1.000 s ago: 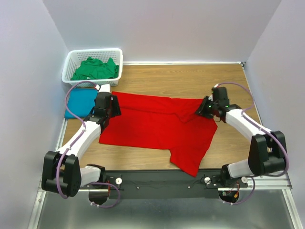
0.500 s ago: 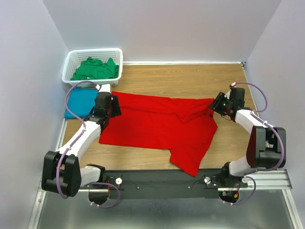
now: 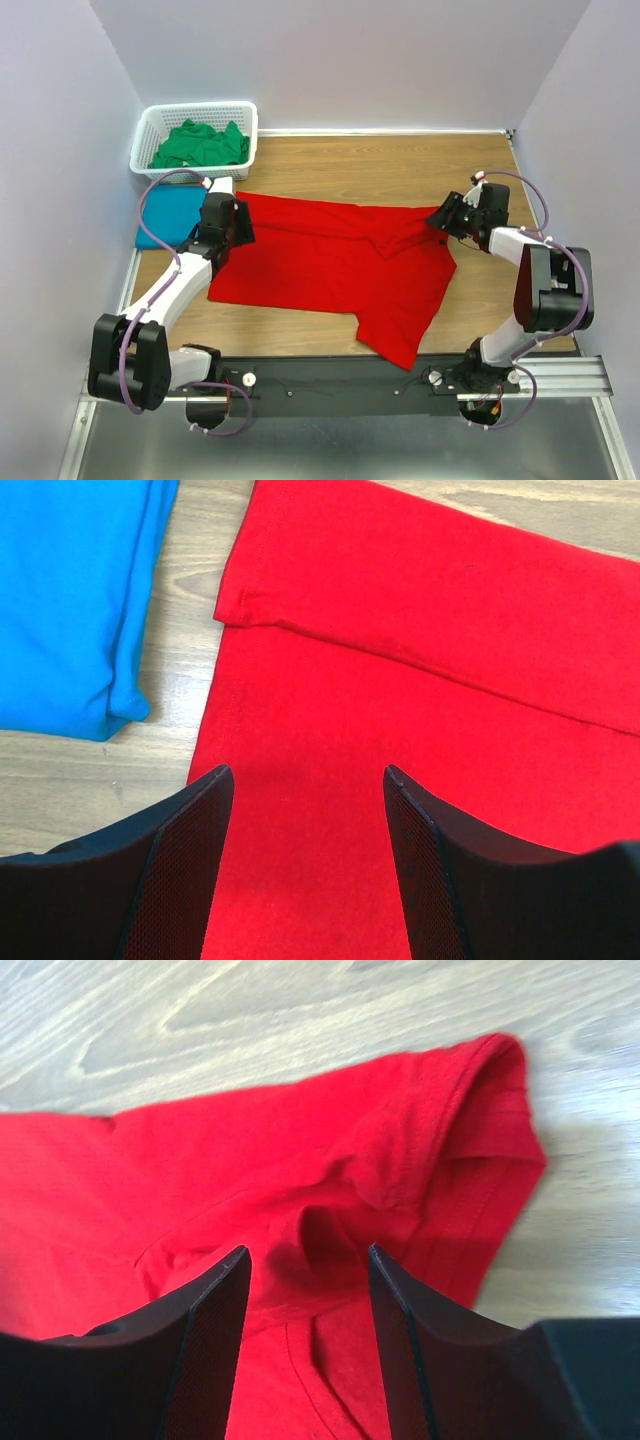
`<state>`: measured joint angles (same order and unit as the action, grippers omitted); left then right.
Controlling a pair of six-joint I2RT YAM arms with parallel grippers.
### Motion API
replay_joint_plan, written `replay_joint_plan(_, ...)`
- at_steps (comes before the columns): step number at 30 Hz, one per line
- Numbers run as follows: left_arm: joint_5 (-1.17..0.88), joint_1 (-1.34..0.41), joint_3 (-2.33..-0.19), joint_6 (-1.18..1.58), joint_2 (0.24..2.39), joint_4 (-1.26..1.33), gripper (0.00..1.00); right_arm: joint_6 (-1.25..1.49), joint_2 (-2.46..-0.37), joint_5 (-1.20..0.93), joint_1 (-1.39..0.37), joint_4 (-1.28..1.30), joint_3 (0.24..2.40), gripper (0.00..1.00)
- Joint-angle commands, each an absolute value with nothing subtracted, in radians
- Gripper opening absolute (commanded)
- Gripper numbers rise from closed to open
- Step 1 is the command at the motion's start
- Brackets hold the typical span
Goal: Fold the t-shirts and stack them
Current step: Fold the tshirt
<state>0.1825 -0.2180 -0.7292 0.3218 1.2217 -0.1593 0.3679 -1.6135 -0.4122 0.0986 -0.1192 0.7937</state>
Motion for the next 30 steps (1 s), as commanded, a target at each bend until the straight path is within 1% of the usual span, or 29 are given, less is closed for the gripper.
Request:
replay_joint_plan(1, 0.163, -0.219, -0.761, 0.311, 1.23, -0.156, 0.69, 0.357, -1.631, -0.491, 0.104, -0.163, 0.77, 0.56)
replay_joint_plan(4, 0.161, -0.219, -0.764, 0.311, 1.232, -0.156, 0.69, 0.362, -1.637, -0.517, 0.106, -0.164, 0.759, 0.53)
replay_joint_plan(10, 0.166, -0.219, -0.761, 0.311, 1.227, -0.156, 0.69, 0.377, -1.609, -0.522, 0.104, -0.161, 0.735, 0.41)
replay_joint_plan(13, 0.163, -0.219, -0.761, 0.311, 1.226, -0.155, 0.69, 0.391, -1.592, -0.537, 0.104, -0.158, 0.724, 0.32)
replay_joint_plan(14, 0.161, -0.219, -0.761, 0.311, 1.227, -0.156, 0.69, 0.4, -1.58, -0.544, 0.104, -0.153, 0.723, 0.26)
replay_joint_plan(17, 0.16, -0.219, -0.761, 0.311, 1.226, -0.156, 0.69, 0.437, -1.543, -0.561, 0.104, -0.134, 0.707, 0.19)
replay_joint_plan(21, 0.156, -0.219, -0.761, 0.31, 1.226, -0.156, 0.69, 0.498, -1.48, -0.565, 0.103, -0.088, 0.69, 0.17)
replay_joint_plan(30, 0.15, -0.219, -0.762, 0.313, 1.224, -0.156, 0.69, 0.603, -1.367, -0.546, 0.1, 0.077, 0.643, 0.17)
